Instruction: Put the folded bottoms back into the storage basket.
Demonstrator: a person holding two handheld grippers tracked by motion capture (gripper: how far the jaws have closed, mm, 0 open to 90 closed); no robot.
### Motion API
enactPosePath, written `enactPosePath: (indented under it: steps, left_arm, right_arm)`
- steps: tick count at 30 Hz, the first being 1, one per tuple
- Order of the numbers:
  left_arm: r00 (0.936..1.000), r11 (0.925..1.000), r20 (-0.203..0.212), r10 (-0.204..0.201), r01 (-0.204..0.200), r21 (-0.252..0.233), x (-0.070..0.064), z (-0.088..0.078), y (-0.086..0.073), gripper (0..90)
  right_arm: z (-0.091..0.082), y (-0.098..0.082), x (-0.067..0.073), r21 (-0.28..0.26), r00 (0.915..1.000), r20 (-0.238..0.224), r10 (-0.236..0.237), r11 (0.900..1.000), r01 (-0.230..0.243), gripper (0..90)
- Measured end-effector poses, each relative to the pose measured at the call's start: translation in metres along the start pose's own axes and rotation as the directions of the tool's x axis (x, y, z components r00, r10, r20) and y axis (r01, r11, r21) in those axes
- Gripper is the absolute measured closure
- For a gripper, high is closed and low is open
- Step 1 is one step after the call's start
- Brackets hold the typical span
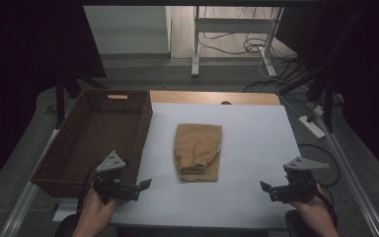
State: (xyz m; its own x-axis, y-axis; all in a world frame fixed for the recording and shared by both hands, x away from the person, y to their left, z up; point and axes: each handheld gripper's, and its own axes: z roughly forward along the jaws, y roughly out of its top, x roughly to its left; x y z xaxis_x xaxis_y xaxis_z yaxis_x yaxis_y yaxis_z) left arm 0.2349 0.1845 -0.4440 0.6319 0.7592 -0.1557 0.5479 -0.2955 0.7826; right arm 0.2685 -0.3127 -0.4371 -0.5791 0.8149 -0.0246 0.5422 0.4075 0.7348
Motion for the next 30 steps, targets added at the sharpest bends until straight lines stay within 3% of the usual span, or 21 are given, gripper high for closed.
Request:
enactPosePath:
  steps: [17, 23, 30]
  left_arm:
    - [0.997, 0.9988, 0.062, 0.047, -0.048, 0.005, -0.014, 0.028, 0.025, 0.2]
    - [0.9918, 0.9977, 0.109, 0.066, -0.067, 0.003, -0.021, 0.042, 0.034, 0.4]
    - [0.9884, 0.996, 0.127, 0.084, -0.087, 0.019, -0.024, 0.057, 0.041, 0.4]
  right_arm:
    - [0.0, 0.0, 0.0, 0.007, 1.0, -0.001, -0.003, 1.0, 0.003, 0.0]
    - [0.0, 0.0, 0.001, 0.005, 1.0, -0.001, -0.005, 1.0, 0.005, 0.0]
    - [0.0, 0.0, 0.001, 0.002, 1.0, 0.0, -0.005, 1.0, 0.005, 0.0]
